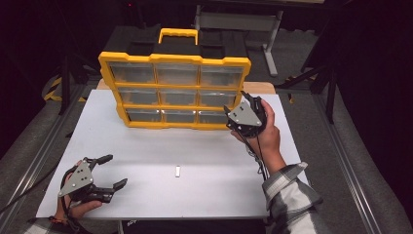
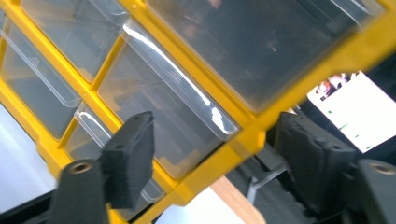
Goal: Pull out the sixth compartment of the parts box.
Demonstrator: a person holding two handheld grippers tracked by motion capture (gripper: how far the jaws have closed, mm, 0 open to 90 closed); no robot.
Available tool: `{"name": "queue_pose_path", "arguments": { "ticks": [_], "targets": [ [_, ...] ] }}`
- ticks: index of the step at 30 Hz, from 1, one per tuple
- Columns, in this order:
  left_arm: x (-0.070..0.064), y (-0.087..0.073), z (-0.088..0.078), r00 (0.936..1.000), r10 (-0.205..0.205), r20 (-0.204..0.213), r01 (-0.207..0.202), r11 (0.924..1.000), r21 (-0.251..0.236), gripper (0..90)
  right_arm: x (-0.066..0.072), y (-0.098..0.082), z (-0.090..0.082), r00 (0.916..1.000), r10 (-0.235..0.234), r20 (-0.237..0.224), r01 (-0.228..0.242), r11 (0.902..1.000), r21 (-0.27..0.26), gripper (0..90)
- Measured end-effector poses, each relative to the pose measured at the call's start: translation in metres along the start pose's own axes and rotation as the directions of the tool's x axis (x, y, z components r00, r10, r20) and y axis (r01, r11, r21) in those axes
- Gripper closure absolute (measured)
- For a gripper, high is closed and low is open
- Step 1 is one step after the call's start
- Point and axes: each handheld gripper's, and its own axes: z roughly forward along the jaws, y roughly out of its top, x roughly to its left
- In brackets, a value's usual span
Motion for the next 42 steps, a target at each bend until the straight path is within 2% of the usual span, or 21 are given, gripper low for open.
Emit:
{"name": "queue_pose_path", "arguments": {
  "ticks": [1, 2, 4, 7, 8, 16, 23, 26, 27, 28, 30, 36, 37, 38, 39, 40, 42],
  "targets": [
    [0.0, 0.0, 0.0, 1.0, 0.001, 0.004, -0.001, 1.0, 0.002, 11.5, 0.001, 0.002, 0.002, 0.9996, -0.025, 0.012, 0.025, 0.9997, 0.005, 35.2],
    [0.0, 0.0, 0.0, 1.0, 0.001, 0.004, -0.001, 1.0, 0.002, 11.6, 0.001, 0.002, 0.002, 0.9996, -0.025, 0.012, 0.025, 0.9997, 0.005, 35.2],
    [0.0, 0.0, 0.0, 1.0, -0.002, 0.006, 0.002, 1.0, 0.003, 11.6, 0.003, 0.004, 0.006, 0.9972, -0.073, 0.017, 0.073, 0.9971, 0.021, 41.7],
    [0.0, 0.0, 0.001, 1.0, -0.001, 0.009, 0.001, 1.0, 0.005, 11.7, 0.004, 0.006, 0.013, 0.9923, -0.123, 0.01, 0.123, 0.9914, 0.045, 48.8],
    [0.0, 0.0, 0.001, 0.9999, -0.001, 0.011, 0.001, 1.0, 0.006, 11.7, 0.004, 0.007, 0.017, 0.9876, -0.157, 0.006, 0.157, 0.986, 0.058, 51.3],
    [0.0, -0.001, 0.002, 0.9999, -0.001, 0.016, 0.001, 1.0, 0.01, 11.8, 0.009, 0.008, 0.025, 0.9723, -0.234, -0.013, 0.234, 0.9702, 0.063, 62.3],
    [0.001, -0.001, 0.002, 0.9998, -0.005, 0.02, 0.004, 0.9999, 0.009, 11.8, 0.008, 0.007, 0.031, 0.9709, -0.24, 0.002, 0.239, 0.9688, 0.065, 65.6],
    [0.001, -0.001, 0.003, 0.9998, -0.004, 0.021, 0.004, 0.9999, 0.011, 11.8, 0.009, 0.008, 0.032, 0.9649, -0.262, 0.017, 0.26, 0.9627, 0.073, 65.5],
    [0.001, -0.001, 0.003, 0.9997, -0.005, 0.022, 0.005, 1.0, 0.008, 11.8, 0.01, 0.009, 0.034, 0.9587, -0.283, 0.028, 0.28, 0.9567, 0.079, 65.7],
    [0.001, -0.001, 0.003, 0.9997, -0.005, 0.022, 0.005, 1.0, 0.008, 11.8, 0.01, 0.009, 0.034, 0.9587, -0.283, 0.028, 0.28, 0.9567, 0.079, 65.7],
    [0.0, -0.001, 0.003, 0.9997, -0.005, 0.024, 0.005, 1.0, 0.008, 11.8, 0.011, 0.011, 0.035, 0.952, -0.304, 0.031, 0.301, 0.9496, 0.089, 65.7],
    [0.001, -0.002, 0.002, 0.9997, -0.007, 0.024, 0.007, 0.9999, 0.011, 11.8, 0.013, 0.011, 0.037, 0.9553, -0.293, 0.04, 0.289, 0.9535, 0.085, 66.5],
    [0.001, -0.001, 0.002, 0.9997, -0.007, 0.024, 0.006, 0.9999, 0.015, 11.8, 0.013, 0.012, 0.037, 0.9556, -0.293, 0.037, 0.289, 0.9538, 0.082, 68.8],
    [0.001, -0.001, 0.002, 0.9997, -0.007, 0.025, 0.007, 0.9999, 0.015, 11.8, 0.013, 0.012, 0.036, 0.9527, -0.301, 0.039, 0.298, 0.9516, 0.077, 71.9],
    [0.0, -0.001, 0.003, 0.9996, -0.008, 0.027, 0.008, 0.9999, 0.013, 11.8, 0.013, 0.015, 0.035, 0.943, -0.331, 0.031, 0.328, 0.9413, 0.078, 77.5],
    [0.0, -0.001, 0.003, 0.9996, -0.008, 0.027, 0.008, 0.9999, 0.013, 11.8, 0.013, 0.015, 0.035, 0.943, -0.331, 0.031, 0.328, 0.9413, 0.078, 77.5],
    [0.0, -0.001, 0.004, 0.9995, -0.006, 0.03, 0.005, 0.9998, 0.017, 11.8, 0.015, 0.018, 0.036, 0.9266, -0.375, 0.032, 0.37, 0.9236, 0.1, 77.8]
  ]
}}
